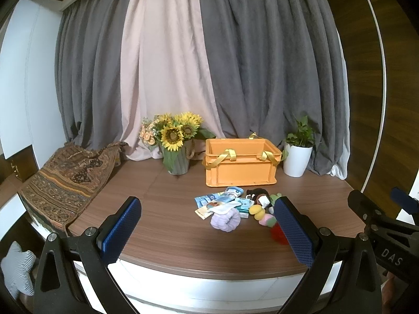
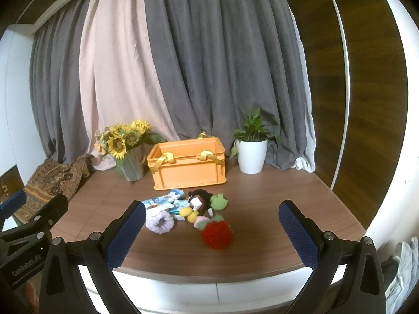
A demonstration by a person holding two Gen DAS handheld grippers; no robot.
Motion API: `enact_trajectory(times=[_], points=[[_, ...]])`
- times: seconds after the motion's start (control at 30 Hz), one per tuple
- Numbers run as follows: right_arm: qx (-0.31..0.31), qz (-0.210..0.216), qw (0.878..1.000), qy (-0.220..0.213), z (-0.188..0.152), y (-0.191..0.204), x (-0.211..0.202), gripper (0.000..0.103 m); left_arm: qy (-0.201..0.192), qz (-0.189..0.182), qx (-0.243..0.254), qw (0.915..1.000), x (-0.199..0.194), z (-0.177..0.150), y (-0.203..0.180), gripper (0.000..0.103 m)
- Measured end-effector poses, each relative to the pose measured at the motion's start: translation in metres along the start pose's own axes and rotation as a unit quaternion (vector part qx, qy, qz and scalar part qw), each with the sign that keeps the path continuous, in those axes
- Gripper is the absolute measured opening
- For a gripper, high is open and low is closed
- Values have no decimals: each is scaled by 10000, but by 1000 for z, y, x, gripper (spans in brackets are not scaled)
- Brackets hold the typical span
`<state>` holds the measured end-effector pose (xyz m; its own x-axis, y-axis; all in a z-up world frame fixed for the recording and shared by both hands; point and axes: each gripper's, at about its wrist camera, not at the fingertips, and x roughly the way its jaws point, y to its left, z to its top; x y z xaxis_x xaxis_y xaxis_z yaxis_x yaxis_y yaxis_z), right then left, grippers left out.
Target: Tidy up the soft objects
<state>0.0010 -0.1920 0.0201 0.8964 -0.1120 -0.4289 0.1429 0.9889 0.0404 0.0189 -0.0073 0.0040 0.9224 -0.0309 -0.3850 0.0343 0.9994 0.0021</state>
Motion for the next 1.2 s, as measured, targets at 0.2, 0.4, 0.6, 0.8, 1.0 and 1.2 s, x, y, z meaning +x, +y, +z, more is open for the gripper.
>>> enact_trajectory(times=[0.2, 0.4, 0.6, 0.8, 1.0, 1.2], points=[[49, -1, 10000, 45, -2, -3, 5, 103, 90, -36, 23, 10000, 4, -6, -2, 103], [107, 33, 9998, 156, -7, -8, 13, 103, 219, -95, -72, 9997, 15, -14, -5, 103], [146, 47, 9992, 359, -18, -14, 30, 103, 452, -129, -116, 9988, 34, -28, -10, 103], [165, 85, 9980, 604, -29, -17, 52, 103, 583, -131, -19, 9982, 57, -41, -13, 103], [164, 28, 9967, 799, -38, -14, 78, 103, 565, -136, 124, 9982, 83, -43, -14, 103], [273, -81, 9950, 953, -45, -10, 116, 103, 589, -254, 132, 9979, 124, -42, -11, 103]])
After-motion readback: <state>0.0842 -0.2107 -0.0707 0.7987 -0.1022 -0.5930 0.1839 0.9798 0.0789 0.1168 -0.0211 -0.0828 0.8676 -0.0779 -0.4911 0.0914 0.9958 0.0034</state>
